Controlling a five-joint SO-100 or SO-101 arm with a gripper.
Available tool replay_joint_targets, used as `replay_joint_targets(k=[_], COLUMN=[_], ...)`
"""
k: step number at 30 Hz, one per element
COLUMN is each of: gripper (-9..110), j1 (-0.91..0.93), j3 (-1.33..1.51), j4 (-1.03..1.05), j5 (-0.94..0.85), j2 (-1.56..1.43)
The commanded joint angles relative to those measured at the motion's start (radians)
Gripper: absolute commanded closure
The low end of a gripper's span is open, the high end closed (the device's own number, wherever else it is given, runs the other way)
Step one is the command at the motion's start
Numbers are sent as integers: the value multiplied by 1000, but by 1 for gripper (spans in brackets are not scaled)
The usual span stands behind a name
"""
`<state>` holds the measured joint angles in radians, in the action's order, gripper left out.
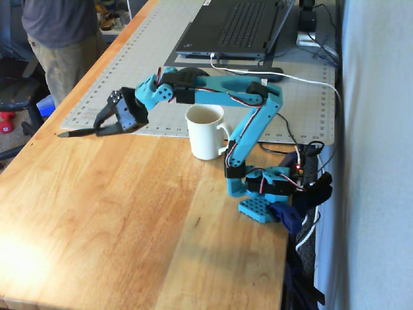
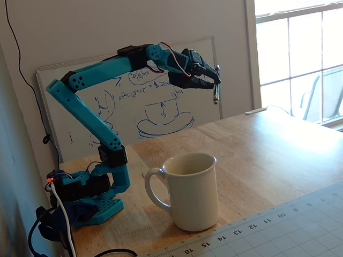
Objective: Grasp a pen and put it in a mug.
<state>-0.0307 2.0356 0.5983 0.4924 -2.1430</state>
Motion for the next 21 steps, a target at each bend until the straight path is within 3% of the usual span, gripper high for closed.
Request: replay_joint_targets(k=[1, 14, 21], gripper=[100, 100, 100], j1=[43, 253, 434], j3=[-49, -35, 91], j4=[-15, -6, -14], j5=[-390, -1489, -1916], j2=[-120, -304, -469])
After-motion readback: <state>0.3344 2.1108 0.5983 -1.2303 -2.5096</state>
